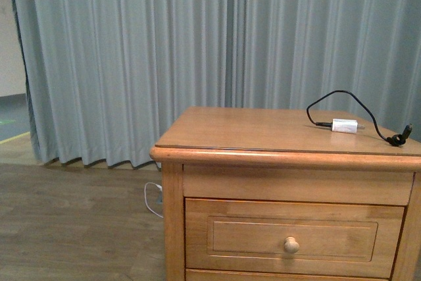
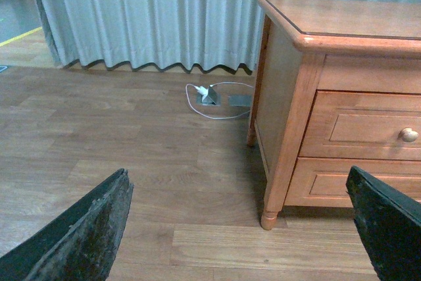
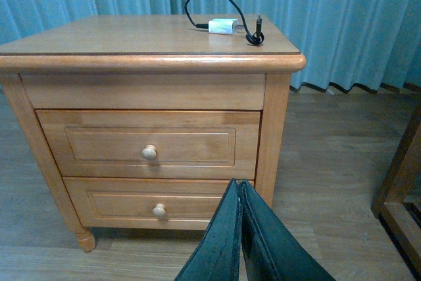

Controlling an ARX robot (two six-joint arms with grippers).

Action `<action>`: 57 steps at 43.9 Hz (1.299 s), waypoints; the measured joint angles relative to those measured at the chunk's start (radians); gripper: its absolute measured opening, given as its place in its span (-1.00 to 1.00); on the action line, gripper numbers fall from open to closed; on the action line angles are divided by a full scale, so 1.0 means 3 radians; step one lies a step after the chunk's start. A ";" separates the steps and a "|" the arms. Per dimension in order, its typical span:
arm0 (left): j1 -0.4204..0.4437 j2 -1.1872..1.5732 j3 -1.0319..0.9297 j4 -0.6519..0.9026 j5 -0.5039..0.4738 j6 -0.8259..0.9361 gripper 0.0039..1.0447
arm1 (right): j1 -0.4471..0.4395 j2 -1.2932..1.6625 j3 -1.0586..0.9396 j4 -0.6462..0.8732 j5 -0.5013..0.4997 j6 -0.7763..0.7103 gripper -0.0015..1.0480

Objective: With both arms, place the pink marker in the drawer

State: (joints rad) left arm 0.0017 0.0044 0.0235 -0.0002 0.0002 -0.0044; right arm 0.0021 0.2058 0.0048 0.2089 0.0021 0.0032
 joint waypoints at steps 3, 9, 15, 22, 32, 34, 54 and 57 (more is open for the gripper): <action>0.0000 0.0000 0.0000 0.0000 0.0000 0.0001 0.89 | 0.0000 -0.0047 0.0000 -0.0047 -0.0001 0.0000 -0.97; 0.0000 -0.0001 0.0000 0.0000 0.0000 0.0000 0.89 | 0.0000 -0.0477 0.0004 -0.0599 -0.0004 -0.0003 -0.97; 0.0000 -0.0001 0.0000 0.0000 0.0000 0.0001 0.89 | 0.0000 -0.0668 0.0004 -0.0690 -0.0003 -0.0001 -0.97; 0.0000 -0.0001 0.0000 0.0000 0.0000 0.0001 0.89 | 0.0000 -0.0671 0.0004 -0.0692 -0.0003 -0.0005 -0.91; 0.0000 -0.0001 0.0000 0.0000 0.0000 0.0001 0.89 | 0.0000 -0.0671 0.0004 -0.0692 -0.0003 -0.0006 -0.04; 0.0000 0.0000 0.0000 0.0000 0.0000 0.0001 0.89 | 0.0000 -0.0671 0.0004 -0.0692 -0.0003 -0.0006 0.16; 0.0000 -0.0001 0.0000 0.0000 0.0000 0.0000 0.89 | 0.0000 -0.0671 0.0004 -0.0692 -0.0001 -0.0004 0.84; 0.0000 -0.0001 0.0000 0.0000 0.0000 0.0001 0.89 | 0.0000 -0.0671 0.0004 -0.0692 -0.0003 -0.0004 0.84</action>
State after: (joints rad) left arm 0.0017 0.0040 0.0235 -0.0002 0.0002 -0.0040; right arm 0.0021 0.0044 0.0059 0.0013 0.0013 0.0021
